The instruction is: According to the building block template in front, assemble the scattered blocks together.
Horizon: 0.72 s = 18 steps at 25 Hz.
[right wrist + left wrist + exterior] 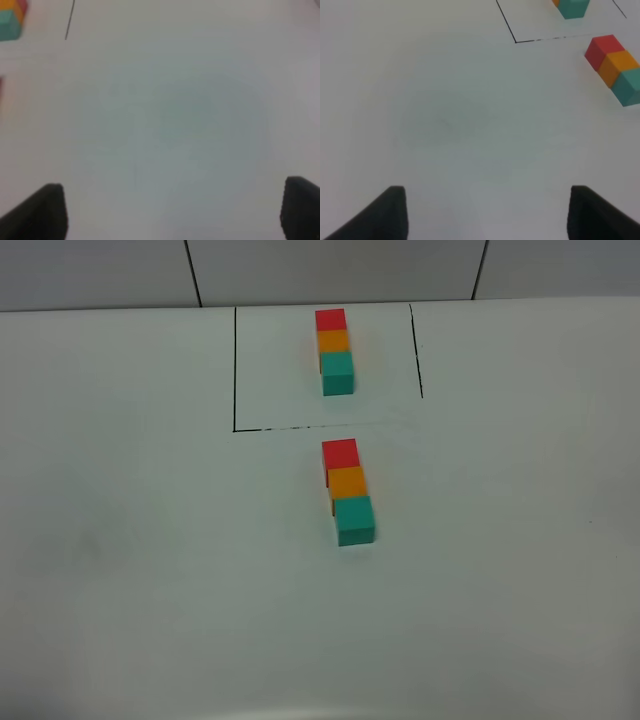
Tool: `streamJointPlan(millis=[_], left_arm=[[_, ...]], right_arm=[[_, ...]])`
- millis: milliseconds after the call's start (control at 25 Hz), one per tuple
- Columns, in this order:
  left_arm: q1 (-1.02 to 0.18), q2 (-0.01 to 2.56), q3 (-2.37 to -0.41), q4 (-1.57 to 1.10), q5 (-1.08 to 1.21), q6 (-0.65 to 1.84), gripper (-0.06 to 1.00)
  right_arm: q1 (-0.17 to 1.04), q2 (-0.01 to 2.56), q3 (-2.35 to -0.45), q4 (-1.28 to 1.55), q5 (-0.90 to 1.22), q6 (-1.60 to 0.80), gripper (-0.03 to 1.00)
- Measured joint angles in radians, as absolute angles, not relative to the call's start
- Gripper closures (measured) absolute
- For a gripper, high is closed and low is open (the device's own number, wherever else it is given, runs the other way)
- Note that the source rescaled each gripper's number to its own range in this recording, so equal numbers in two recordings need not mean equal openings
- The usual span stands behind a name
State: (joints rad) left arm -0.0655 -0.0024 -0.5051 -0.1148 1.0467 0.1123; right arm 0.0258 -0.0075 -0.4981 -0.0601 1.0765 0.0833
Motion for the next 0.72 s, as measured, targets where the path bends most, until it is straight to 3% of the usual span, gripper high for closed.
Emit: streamJointPlan(millis=[720], left_arm=[[-0.066, -0.002, -0.505, -0.115, 1.047, 0.112, 0.52]], right_arm=[[0.026, -0.007, -0.497, -0.018, 1.077, 0.034, 0.24]])
